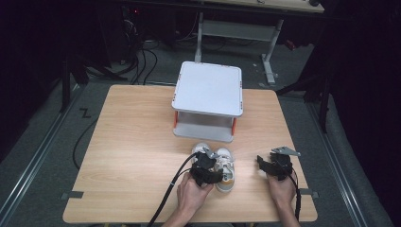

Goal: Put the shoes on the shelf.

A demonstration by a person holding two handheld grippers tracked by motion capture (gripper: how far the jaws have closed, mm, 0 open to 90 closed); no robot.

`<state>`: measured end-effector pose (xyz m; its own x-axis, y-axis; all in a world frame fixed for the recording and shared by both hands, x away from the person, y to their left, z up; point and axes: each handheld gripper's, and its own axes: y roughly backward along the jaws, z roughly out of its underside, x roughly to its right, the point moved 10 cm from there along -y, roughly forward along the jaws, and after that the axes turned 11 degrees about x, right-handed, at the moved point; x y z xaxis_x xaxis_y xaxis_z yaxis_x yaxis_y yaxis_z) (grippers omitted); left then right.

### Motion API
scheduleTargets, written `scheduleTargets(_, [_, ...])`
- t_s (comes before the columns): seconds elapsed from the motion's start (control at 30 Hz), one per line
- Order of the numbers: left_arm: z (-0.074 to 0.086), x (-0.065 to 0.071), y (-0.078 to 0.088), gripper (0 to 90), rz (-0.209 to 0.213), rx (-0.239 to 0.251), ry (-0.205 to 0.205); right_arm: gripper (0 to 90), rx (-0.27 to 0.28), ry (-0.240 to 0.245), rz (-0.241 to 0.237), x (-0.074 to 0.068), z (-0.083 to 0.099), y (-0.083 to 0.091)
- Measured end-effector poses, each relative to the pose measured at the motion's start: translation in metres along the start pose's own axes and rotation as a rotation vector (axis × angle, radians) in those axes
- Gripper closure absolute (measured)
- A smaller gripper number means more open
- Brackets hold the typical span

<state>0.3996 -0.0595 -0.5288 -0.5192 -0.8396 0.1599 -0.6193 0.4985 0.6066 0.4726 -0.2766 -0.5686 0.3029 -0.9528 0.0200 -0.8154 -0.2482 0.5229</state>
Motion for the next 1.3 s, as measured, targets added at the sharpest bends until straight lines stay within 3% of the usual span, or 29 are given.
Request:
scheduleTargets(0.23, [0.001,-0.002,0.005,66.5,-0.012,-0.012,-0.025,39.6,0.0,0.0,0.0,0.0,0.0,0.0])
scheduleTargets(0.57, [0.003,-0.004,0.008,74.8,-0.009,-0.003,-0.024,39.6,0.0,0.0,-0.001,0.0,0.0,0.0])
scheduleTargets(1.0, [0.003,-0.008,0.016,78.6,0.009,0.011,-0.011,39.6,0.0,0.0,0.0,0.0,0.0,0.0])
scheduleTargets(1.3, [-0.008,-0.012,0.03,79.2,0.019,0.052,-0.025,39.5,0.0,-0.001,0.0,0.0,0.0,0.0])
